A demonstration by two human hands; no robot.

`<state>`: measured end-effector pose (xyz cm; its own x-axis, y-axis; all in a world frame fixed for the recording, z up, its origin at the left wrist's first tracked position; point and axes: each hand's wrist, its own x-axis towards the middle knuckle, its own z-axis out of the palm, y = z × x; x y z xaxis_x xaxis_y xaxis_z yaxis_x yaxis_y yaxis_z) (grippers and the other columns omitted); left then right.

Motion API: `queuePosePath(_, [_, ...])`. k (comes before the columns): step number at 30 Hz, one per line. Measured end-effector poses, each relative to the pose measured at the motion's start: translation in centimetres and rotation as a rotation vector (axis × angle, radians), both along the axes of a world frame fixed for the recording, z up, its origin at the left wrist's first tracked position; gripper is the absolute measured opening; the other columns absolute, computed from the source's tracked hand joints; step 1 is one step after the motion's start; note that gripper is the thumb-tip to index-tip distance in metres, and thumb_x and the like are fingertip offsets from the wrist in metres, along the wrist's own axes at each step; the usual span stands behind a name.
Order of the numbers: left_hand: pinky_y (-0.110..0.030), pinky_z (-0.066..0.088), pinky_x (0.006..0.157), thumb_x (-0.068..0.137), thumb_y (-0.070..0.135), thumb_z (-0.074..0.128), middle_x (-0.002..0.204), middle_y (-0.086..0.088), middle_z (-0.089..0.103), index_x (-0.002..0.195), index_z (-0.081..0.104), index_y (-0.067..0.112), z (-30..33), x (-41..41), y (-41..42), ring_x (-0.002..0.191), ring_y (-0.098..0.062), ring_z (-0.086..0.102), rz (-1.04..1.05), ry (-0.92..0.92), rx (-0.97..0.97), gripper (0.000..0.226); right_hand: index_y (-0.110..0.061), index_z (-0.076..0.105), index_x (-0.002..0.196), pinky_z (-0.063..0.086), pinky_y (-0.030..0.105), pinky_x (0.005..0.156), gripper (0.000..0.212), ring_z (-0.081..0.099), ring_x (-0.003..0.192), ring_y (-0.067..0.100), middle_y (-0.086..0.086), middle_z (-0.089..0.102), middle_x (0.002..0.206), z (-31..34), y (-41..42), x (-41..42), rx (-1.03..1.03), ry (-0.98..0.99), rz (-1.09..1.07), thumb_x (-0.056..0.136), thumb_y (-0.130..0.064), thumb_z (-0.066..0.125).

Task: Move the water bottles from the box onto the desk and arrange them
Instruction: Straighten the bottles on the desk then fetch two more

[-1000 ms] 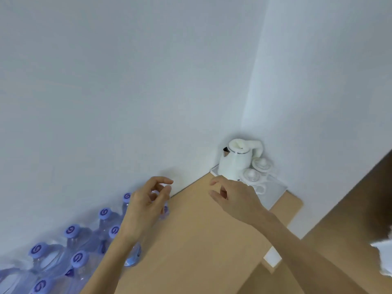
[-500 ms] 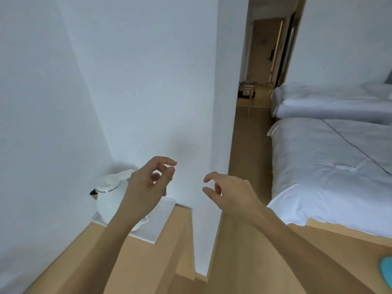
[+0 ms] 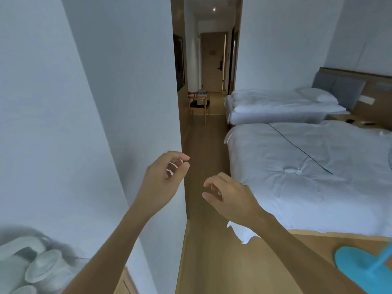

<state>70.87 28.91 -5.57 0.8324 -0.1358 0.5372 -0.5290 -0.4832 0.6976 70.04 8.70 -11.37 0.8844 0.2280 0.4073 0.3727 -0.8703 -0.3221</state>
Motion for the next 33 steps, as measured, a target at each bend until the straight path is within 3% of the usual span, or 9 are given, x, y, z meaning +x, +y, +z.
queuePosePath(8, [0.002, 0.041, 0.07, 0.095, 0.032, 0.059, 0.095, 0.027, 0.058, 0.104, 0.061, 0.035, 0.4, 15.2, -5.7, 0.094, 0.013, 0.054, -0.083, -0.004, -0.049, 0.01, -0.037, 0.056, 0.117, 0.042, 0.011, 0.082, 0.029, 0.052, 0.093, 0.0, -0.02, 0.054, 0.117, 0.6, -6.2, 12.8, 0.02, 0.08, -0.099, 0.093, -0.054, 0.052])
queuePosePath(12, [-0.004, 0.047, 0.067, 0.096, 0.033, 0.057, 0.093, 0.023, 0.061, 0.103, 0.06, 0.038, 2.1, 22.5, -8.3, 0.089, 0.005, 0.059, -0.107, -0.008, -0.088, 0.009, -0.04, 0.054, 0.114, 0.039, 0.007, 0.074, 0.028, 0.055, 0.089, 0.0, -0.023, 0.054, 0.112, 1.3, -8.5, 19.3, 0.064, 0.056, -0.138, 0.092, -0.057, 0.051])
queuePosePath(15, [-0.009, 0.051, 0.065, 0.096, 0.034, 0.056, 0.091, 0.019, 0.063, 0.105, 0.062, 0.037, 2.7, 27.3, -9.8, 0.084, -0.001, 0.063, -0.133, 0.007, -0.115, 0.011, -0.041, 0.053, 0.113, 0.043, 0.012, 0.074, 0.029, 0.054, 0.087, -0.002, -0.024, 0.053, 0.108, 1.1, -10.1, 23.5, 0.078, 0.03, -0.141, 0.091, -0.059, 0.049])
queuePosePath(29, [-0.025, 0.056, 0.073, 0.096, 0.031, 0.055, 0.091, 0.016, 0.065, 0.107, 0.063, 0.035, 2.0, 51.7, -16.0, 0.084, -0.005, 0.065, -0.082, -0.001, -0.074, 0.014, -0.04, 0.054, 0.114, 0.036, 0.01, 0.071, 0.026, 0.057, 0.09, 0.002, -0.022, 0.053, 0.11, -0.7, -18.0, 48.9, 0.146, 0.069, -0.085, 0.092, -0.055, 0.05])
queuePosePath(33, [-0.033, 0.057, 0.073, 0.096, 0.03, 0.055, 0.091, 0.014, 0.066, 0.104, 0.063, 0.038, 2.5, 59.4, -18.5, 0.083, -0.007, 0.065, -0.093, 0.009, -0.074, 0.014, -0.041, 0.053, 0.113, 0.048, 0.017, 0.078, 0.025, 0.057, 0.094, 0.002, -0.021, 0.054, 0.11, 0.1, -20.8, 57.6, 0.174, 0.101, -0.033, 0.093, -0.055, 0.049])
